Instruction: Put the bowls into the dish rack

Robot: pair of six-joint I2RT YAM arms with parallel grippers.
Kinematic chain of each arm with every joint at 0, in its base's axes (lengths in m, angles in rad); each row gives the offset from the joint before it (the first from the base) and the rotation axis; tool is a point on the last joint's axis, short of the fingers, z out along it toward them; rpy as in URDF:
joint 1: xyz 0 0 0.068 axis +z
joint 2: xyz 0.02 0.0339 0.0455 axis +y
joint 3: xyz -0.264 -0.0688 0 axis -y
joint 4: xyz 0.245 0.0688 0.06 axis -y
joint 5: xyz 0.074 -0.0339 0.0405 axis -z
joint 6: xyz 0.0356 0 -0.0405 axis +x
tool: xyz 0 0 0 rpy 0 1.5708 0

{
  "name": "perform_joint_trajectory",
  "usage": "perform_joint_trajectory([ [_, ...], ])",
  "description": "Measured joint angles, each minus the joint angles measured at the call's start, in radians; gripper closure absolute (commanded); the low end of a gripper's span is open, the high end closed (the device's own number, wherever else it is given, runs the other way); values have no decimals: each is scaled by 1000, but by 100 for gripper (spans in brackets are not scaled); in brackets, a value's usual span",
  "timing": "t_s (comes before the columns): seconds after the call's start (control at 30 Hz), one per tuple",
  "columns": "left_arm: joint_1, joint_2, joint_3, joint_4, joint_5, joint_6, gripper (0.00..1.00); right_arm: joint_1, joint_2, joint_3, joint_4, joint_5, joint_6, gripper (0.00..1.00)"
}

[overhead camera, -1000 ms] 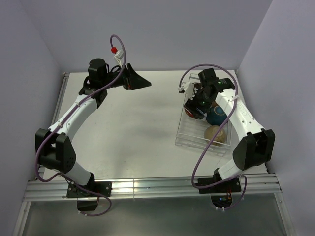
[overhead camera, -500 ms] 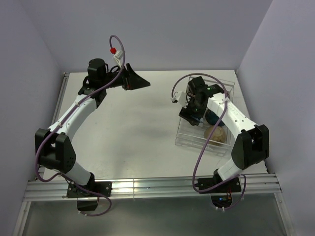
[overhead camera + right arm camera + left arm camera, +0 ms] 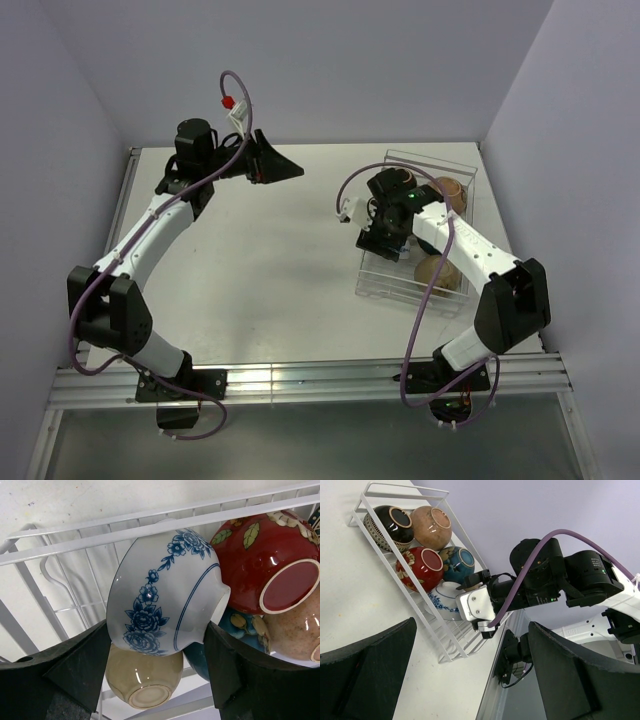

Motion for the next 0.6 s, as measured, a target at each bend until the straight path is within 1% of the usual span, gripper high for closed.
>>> perform_joint_trajectory([
  [0.03, 0, -3, 0, 0, 0, 1, 1, 3, -1, -1, 1, 3, 0, 58],
  [0.1, 0, -8, 0, 0, 0, 4, 0, 6, -4, -8, 6, 8, 0, 57],
  [0.17, 0, -13, 0, 0, 0, 6, 1, 12, -12, -18, 14, 13, -3, 63],
  [0.27, 0, -14, 0, -1, -1, 8, 0, 20, -26, -40, 34, 23, -11, 77],
  [0.33, 0, -14, 0, -3, -4, 8, 0, 24, -38, -56, 46, 29, -15, 79],
  [0.4, 1, -14, 0, -6, -6, 11, 0, 26, -48, -71, 59, 32, -20, 78],
  [0.47, 2, -14, 0, -10, -7, 16, 0, 28, -62, -89, 73, 35, -28, 74],
  [0.6, 3, -14, 0, -23, -7, 26, 1, 31, -97, -134, 107, 43, -51, 69],
])
